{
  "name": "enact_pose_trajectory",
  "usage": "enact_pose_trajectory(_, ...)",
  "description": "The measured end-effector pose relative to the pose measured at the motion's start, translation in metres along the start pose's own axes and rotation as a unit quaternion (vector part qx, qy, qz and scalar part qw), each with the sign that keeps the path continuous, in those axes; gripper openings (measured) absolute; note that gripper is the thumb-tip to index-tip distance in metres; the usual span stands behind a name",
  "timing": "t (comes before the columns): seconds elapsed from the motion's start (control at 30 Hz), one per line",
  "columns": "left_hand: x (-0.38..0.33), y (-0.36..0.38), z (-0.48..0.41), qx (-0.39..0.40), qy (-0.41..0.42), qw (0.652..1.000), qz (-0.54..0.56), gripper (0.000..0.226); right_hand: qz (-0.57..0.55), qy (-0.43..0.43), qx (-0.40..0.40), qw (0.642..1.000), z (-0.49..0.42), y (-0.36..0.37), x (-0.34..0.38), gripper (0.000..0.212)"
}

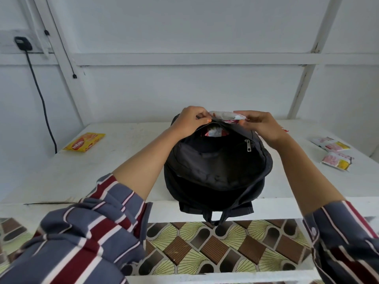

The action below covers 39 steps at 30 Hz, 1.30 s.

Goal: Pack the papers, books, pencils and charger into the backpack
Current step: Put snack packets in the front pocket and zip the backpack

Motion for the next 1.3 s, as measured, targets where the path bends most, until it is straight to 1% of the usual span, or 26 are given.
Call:
enact_pose_trajectory(0.1,-0.003,-0.001,0.001,0.0,-0.003,1.0,-0.003,0.011,-0.042,0.025,0.078,0.996,0.017,-0.008,0.007,0.039)
enact_pose_trajectory(0.17,-0.003,-0.001,0.001,-0.002,-0.006,1.0,-0.004,0.01,-0.016,0.028,0.111,0.993,0.026,-0.01,0.01,0.043)
enact_pose_trajectory(0.27,-0.001,0.0,0.003,-0.001,-0.009,1.0,-0.01,0.009,0.027,0.044,0.132,0.99,0.035,-0.008,0.014,0.046)
enact_pose_trajectory(0.37,-0.002,0.0,0.003,-0.002,-0.011,1.0,-0.002,0.009,0.08,0.036,0.177,0.98,0.04,-0.001,0.015,0.042)
enact_pose_trajectory(0.43,-0.003,0.0,0.002,0.0,-0.009,1.0,-0.003,0.009,0.134,0.013,0.188,0.973,0.042,0.009,0.012,0.038)
enact_pose_trajectory(0.5,-0.003,0.0,0.001,0.001,-0.009,1.0,-0.004,0.008,0.197,-0.033,0.159,0.967,0.044,0.025,0.006,0.036)
enact_pose_trajectory(0.6,-0.002,0.0,0.002,0.003,-0.012,1.0,-0.004,0.007,0.248,-0.095,0.068,0.962,0.046,0.049,-0.008,0.037)
enact_pose_trajectory(0.63,-0.001,0.0,0.002,0.004,-0.012,1.0,-0.004,0.007,0.25,-0.097,0.038,0.963,0.046,0.055,-0.013,0.038)
enact_pose_trajectory(0.7,-0.001,0.0,0.003,0.002,-0.008,1.0,-0.004,0.008,0.246,-0.071,-0.007,0.967,0.048,0.063,-0.019,0.038)
enact_pose_trajectory(0.77,0.0,0.0,0.003,0.002,-0.003,1.0,-0.005,0.008,0.24,-0.057,-0.032,0.969,0.053,0.067,-0.019,0.038)
enact_pose_trajectory(0.9,0.0,0.0,0.004,0.005,0.0,1.0,-0.006,0.009,0.223,-0.056,-0.069,0.971,0.06,0.063,-0.013,0.036)
enact_pose_trajectory(0.97,0.0,0.0,0.004,0.005,0.004,1.0,-0.003,0.009,0.242,-0.054,-0.105,0.963,0.061,0.063,-0.014,0.037)
enact_pose_trajectory(1.03,0.0,0.0,0.003,0.005,0.006,1.0,-0.002,0.008,0.284,-0.063,-0.15,0.945,0.064,0.067,-0.016,0.037)
enact_pose_trajectory(1.07,-0.001,0.0,0.003,0.005,0.006,1.0,-0.002,0.009,0.303,-0.069,-0.159,0.937,0.065,0.071,-0.017,0.037)
enact_pose_trajectory(1.1,-0.001,0.0,0.002,0.005,0.005,1.0,-0.001,0.009,0.32,-0.072,-0.146,0.933,0.064,0.075,-0.018,0.039)
enact_pose_trajectory(1.13,-0.001,0.0,0.002,0.005,0.005,1.0,0.0,0.008,0.336,-0.071,-0.105,0.933,0.063,0.08,-0.019,0.042)
enact_pose_trajectory(1.17,-0.001,0.0,0.002,0.007,0.005,1.0,0.0,0.008,0.358,-0.068,-0.043,0.93,0.062,0.084,-0.02,0.047)
enact_pose_trajectory(1.2,-0.001,0.0,0.001,0.008,0.006,1.0,-0.001,0.008,0.391,-0.069,0.024,0.917,0.061,0.088,-0.022,0.053)
enact_pose_trajectory(1.23,0.0,0.0,0.001,0.009,0.006,1.0,-0.004,0.007,0.432,-0.08,0.076,0.895,0.06,0.089,-0.022,0.059)
enact_pose_trajectory(1.27,0.0,0.0,0.0,0.009,0.006,1.0,-0.006,0.007,0.465,-0.097,0.103,0.874,0.058,0.088,-0.021,0.064)
enact_pose_trajectory(1.3,0.0,-0.001,0.0,0.009,0.006,1.0,-0.007,0.007,0.48,-0.116,0.108,0.863,0.058,0.086,-0.018,0.066)
Point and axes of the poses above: each hand's wrist, its own z-axis away from the middle knuckle, its own y-axis out of the palm, x = y × z, the point moved 1 cm from there along -z, towards the middle knuckle, and after that the axes turned 15 degrees about -x, right-handed, at the moved point
